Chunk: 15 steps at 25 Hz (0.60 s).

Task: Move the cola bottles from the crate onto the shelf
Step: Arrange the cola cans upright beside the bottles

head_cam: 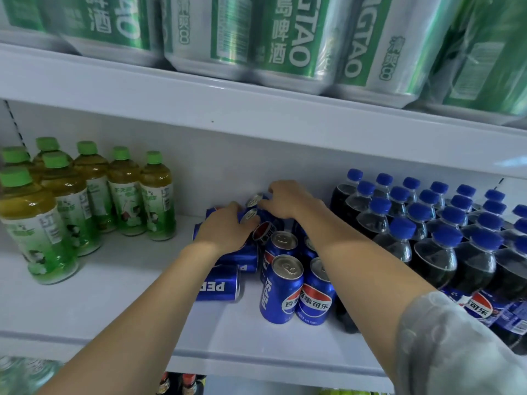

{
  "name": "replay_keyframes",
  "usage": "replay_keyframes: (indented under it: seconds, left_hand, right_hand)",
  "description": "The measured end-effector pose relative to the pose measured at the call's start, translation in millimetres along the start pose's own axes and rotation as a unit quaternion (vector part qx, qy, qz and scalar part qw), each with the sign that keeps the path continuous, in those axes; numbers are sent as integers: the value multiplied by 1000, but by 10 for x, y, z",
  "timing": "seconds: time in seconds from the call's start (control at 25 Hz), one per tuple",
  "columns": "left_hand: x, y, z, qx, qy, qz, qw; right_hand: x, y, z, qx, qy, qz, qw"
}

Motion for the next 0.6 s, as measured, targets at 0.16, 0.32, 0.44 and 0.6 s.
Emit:
replay_keyframes:
  seconds: [0.16, 0.32, 0.44, 0.6]
  left_hand:
    - [178, 12, -120, 10, 14, 15, 1000]
    - [288, 52, -194, -20, 11, 21, 1000]
    - [375, 78, -222, 6, 14, 18, 1000]
    - [482, 116, -266, 25, 27, 16, 999]
  right_hand:
    - [250, 110, -91, -17, 29, -8, 999]
    - [452, 208, -139, -41, 46, -20, 998]
    - [577, 290, -149, -65, 45, -13, 997]
    - [654, 317, -121, -106, 44, -8, 993]
Point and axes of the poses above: each hand's wrist, its own x-axis towards the middle knuckle, its own z-axis out of the back of the hand, y = z × x, the point moved 1 cm from there along x, towards the middle knuckle, and after that the axes turned 3 degrees about -z, right-handed, at the moved point
